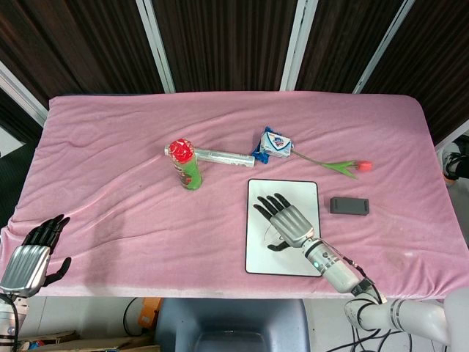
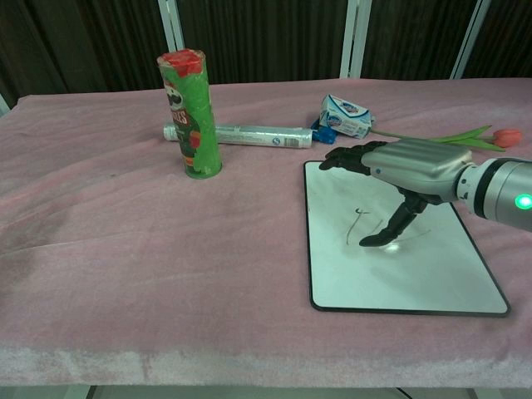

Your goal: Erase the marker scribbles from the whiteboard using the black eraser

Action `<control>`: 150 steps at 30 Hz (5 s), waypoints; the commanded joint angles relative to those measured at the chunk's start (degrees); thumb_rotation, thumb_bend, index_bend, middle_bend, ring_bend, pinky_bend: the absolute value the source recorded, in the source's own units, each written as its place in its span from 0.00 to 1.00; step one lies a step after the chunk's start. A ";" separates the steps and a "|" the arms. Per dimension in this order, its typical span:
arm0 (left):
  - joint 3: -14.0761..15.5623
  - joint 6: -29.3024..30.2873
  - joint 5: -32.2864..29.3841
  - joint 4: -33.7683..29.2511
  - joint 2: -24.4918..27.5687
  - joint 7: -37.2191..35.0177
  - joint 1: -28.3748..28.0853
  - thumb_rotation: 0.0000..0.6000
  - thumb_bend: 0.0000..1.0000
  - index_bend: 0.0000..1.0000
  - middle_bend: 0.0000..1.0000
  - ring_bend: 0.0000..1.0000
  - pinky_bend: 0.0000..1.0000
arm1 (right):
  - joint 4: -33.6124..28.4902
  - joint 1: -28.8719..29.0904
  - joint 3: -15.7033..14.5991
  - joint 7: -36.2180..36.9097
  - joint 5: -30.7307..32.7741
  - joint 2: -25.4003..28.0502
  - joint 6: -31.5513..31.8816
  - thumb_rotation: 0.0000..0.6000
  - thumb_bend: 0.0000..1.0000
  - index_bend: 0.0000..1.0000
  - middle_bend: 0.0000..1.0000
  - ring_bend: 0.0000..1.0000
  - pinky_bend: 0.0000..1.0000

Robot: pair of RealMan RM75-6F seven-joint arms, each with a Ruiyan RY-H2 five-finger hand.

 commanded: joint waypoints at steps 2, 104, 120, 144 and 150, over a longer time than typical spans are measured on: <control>-0.12 -0.11 0.05 0.14 -0.09 -0.26 -0.17 1.00 0.40 0.00 0.03 0.07 0.16 | -0.45 -0.12 -0.20 -0.12 0.08 0.67 0.22 1.00 0.31 0.00 0.00 0.00 0.00; 0.31 0.00 0.12 -0.14 0.54 0.16 0.70 1.00 0.40 0.00 0.04 0.07 0.16 | 4.20 0.31 6.76 -8.63 7.45 -2.44 4.09 1.00 0.43 0.99 0.72 0.62 0.68; 0.14 0.37 -0.33 -0.10 0.73 -0.10 0.99 1.00 0.40 0.00 0.04 0.07 0.16 | 9.23 6.14 6.38 -21.69 15.98 -10.56 0.91 1.00 0.43 0.99 0.72 0.62 0.68; 0.22 -0.05 -0.23 -0.14 0.54 0.52 0.81 1.00 0.39 0.00 0.04 0.07 0.16 | 3.34 2.45 -0.11 -15.65 10.46 -5.18 3.20 1.00 0.43 0.99 0.72 0.62 0.68; 0.21 -0.16 -0.27 -0.21 0.48 0.76 0.75 1.00 0.39 0.00 0.04 0.07 0.16 | 1.07 1.22 -2.02 -13.69 7.56 -3.55 3.97 1.00 0.43 0.99 0.72 0.62 0.68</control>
